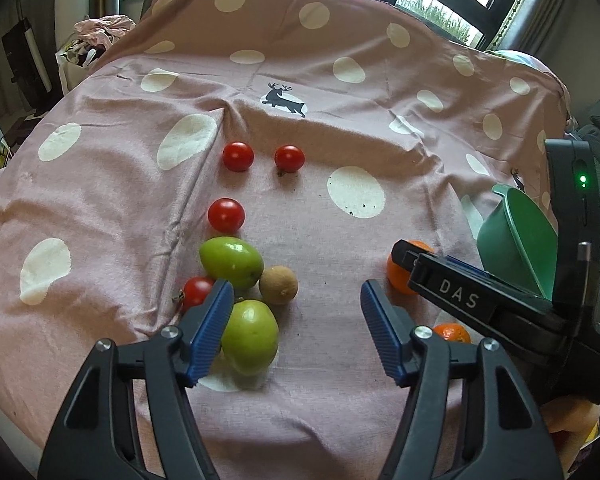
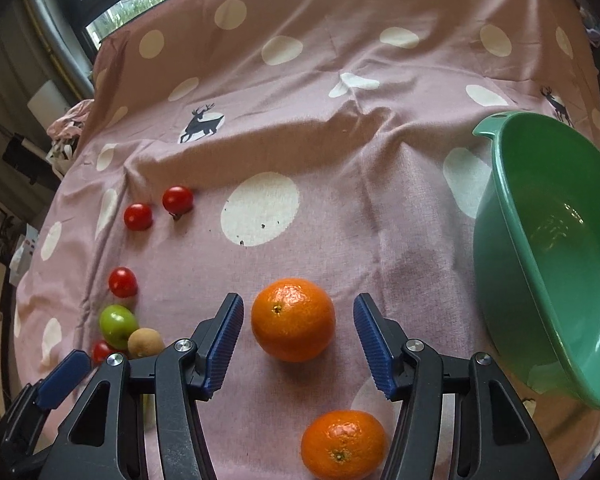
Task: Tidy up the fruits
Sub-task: 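Move the right tool toward the orange beside the green bowl, then close the right gripper around the orange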
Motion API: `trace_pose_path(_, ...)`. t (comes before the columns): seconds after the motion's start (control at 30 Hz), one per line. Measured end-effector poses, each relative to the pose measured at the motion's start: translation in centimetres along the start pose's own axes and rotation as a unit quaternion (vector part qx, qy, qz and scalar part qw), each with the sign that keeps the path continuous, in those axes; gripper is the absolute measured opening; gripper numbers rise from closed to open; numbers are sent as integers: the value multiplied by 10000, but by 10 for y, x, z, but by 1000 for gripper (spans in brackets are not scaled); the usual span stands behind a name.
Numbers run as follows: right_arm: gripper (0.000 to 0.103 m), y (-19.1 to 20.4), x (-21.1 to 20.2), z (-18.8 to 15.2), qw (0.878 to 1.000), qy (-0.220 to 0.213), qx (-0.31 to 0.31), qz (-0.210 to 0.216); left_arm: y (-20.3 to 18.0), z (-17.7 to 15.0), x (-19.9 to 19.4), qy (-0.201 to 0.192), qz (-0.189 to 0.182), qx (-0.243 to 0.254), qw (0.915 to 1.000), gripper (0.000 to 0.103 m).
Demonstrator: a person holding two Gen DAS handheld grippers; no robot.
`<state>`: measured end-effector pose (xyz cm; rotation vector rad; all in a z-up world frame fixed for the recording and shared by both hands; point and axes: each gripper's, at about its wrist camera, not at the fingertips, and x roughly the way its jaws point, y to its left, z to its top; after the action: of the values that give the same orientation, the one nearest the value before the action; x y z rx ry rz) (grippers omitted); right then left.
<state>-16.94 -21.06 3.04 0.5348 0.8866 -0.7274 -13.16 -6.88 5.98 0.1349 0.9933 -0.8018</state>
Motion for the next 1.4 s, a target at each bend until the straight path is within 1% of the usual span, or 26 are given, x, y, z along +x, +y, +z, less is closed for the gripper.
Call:
trace_pose_path(0.1, 59, 2, 6, 0, 10000, 43, -33, -57, 3, 1, 0, 1, 8, -25, 10000, 65)
trace_pose_path(0.17, 50, 5, 9, -1, 9999, 94, -68, -65, 5, 2, 0, -3, 26, -65, 10000, 65)
trace_pose_path(0.2, 48, 6, 10, -2, 9998, 104, -107, -92, 6, 2, -1, -6, 32, -82, 10000, 65)
trace_pose_path(0.33, 47, 11, 8, -4, 9995, 73, -274, -144, 10, 3, -2, -22, 29, -154, 9999, 65)
trace_pose_path(0.37, 47, 11, 8, -5, 9996, 137, -248, -22, 11, 4, -3, -34, 27, -173, 9998, 65)
trace_pose_path(0.47, 47, 10, 5, -7, 9969, 368, -152, 681, 18, 6, -5, -82, 106, -246, 9996, 65)
trace_pose_path(0.57, 47, 13, 1, -12, 9929, 499, -239, 1052, 27, 8, -5, -69, 140, -432, 9989, 65)
trace_pose_path(0.67, 47, 20, 4, -15, 9898, 659, -319, 1221, 31, 8, -5, -52, 146, -511, 9986, 65)
trace_pose_path(0.77, 47, 23, 10, -17, 9904, 804, -319, 1081, 29, 8, -5, -55, 144, -464, 9988, 65)
trace_pose_path(0.9, 47, 22, 6, -17, 9905, 746, -312, 1112, 26, 7, -5, -58, 109, -414, 9991, 65)
trace_pose_path(1.1, 47, 1, -16, -10, 9923, 350, 4, 1192, 19, 7, -7, -95, 37, -325, 9994, 64)
trace_pose_path(1.2, 47, -10, -25, -6, 9920, 169, 244, 1228, 12, 6, -5, -52, -113, -244, 9996, 63)
trace_pose_path(1.27, 47, -15, -28, -4, 9902, 99, 412, 1330, 4, 5, -4, 4, -238, -140, 9996, 62)
trace_pose_path(1.4, 47, -20, -24, -4, 9864, 152, 610, 1521, -12, 0, 2, 130, -418, 49, 9990, 59)
